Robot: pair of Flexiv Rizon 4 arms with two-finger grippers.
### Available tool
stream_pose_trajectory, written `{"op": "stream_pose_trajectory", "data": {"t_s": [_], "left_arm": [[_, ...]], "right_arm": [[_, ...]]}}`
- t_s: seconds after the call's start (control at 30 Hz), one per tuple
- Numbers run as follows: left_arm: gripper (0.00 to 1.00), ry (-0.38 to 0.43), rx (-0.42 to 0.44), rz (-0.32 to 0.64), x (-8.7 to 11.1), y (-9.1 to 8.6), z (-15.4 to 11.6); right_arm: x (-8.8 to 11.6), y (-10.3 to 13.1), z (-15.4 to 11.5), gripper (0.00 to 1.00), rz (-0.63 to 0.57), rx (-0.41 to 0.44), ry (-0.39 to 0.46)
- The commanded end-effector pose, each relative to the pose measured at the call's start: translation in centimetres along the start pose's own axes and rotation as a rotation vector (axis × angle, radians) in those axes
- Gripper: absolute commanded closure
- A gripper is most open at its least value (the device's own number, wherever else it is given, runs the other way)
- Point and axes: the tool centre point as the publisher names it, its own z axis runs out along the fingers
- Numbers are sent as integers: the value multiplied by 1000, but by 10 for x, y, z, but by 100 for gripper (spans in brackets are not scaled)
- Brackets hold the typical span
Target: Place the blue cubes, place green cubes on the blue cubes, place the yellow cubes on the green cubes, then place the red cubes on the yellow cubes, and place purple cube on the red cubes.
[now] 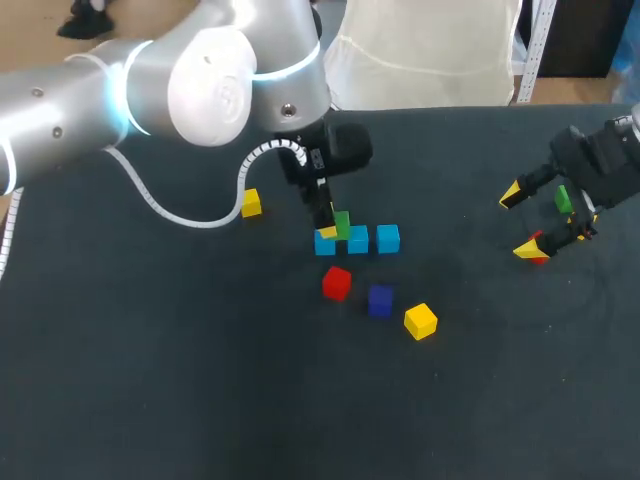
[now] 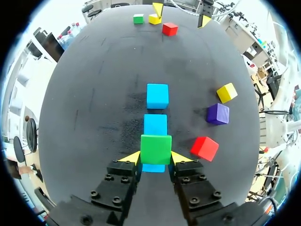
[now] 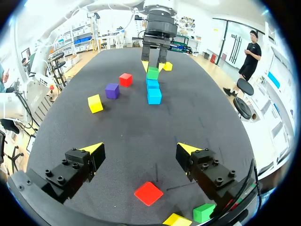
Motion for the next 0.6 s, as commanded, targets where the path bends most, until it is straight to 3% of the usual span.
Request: {"op": "stream_pose_trajectory", "data": {"t_s": [0.03, 0.43, 0.6], "left_arm": [[73, 6, 6, 1, -2, 3, 1], [55, 5, 12, 1, -1, 4, 2], [35, 5, 10, 4, -1, 4, 1]], "right_arm": [[1, -1, 0, 0, -1, -1, -3], [1, -1, 0, 0, -1, -1, -3], [1, -1, 0, 0, -1, -1, -3]]}}
